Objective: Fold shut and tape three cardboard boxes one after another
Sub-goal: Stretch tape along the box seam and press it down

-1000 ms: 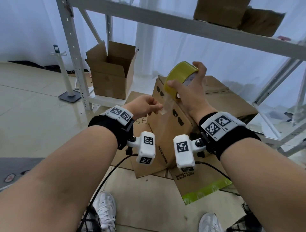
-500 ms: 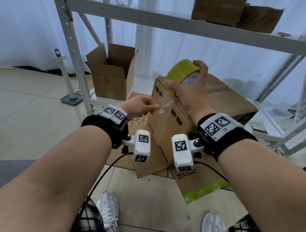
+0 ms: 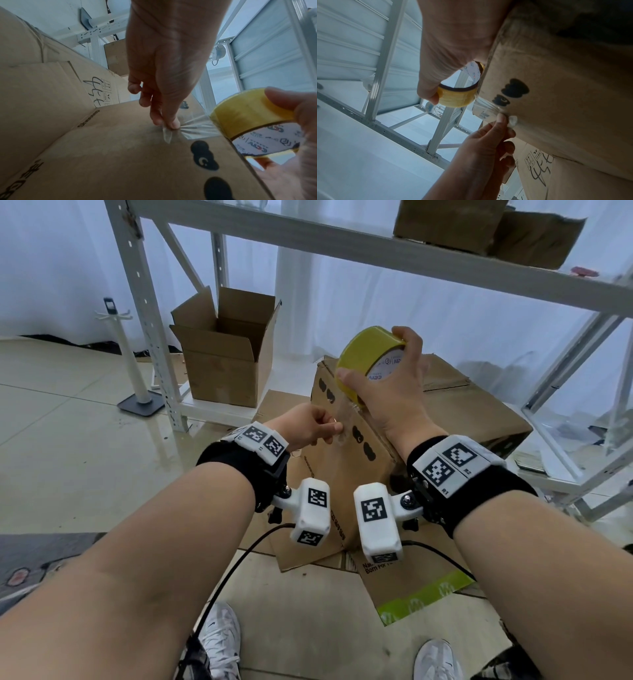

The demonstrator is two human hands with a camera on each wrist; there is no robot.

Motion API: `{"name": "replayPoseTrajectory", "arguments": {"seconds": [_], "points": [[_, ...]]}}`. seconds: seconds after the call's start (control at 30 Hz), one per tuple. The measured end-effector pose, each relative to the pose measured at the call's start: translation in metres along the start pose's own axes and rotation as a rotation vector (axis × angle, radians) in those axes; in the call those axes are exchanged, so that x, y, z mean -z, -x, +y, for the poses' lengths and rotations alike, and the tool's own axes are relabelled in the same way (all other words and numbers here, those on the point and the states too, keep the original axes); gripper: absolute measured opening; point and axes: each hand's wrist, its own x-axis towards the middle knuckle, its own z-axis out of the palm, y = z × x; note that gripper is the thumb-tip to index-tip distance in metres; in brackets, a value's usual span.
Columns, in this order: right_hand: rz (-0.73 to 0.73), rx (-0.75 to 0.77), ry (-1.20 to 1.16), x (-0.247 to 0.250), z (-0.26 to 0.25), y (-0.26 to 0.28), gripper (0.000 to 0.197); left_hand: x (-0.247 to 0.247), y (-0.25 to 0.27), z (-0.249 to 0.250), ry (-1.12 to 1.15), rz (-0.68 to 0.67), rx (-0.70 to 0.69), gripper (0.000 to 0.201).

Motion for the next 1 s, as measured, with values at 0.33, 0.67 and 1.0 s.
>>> {"name": "replayPoseTrajectory", "arguments": {"seconds": [0.33,0.67,1.0], "points": [[-0.013,-0.036,-0.015,-0.001,0.0,-0.004,0.085,0.0,0.009,0.002,-0.039,0.064,0.116,0.018],[-0.009,-0.017,0.008,-0.002,0.003,-0.007,0.088,-0.005,0.018,0.031,0.629,0.052,0.17,0.028],[-0.16,-0.101,-0.034,0.013,0.001,-0.018,0.084,-0.004,0.011,0.032,0.304,0.004,0.209,0.029]]}}
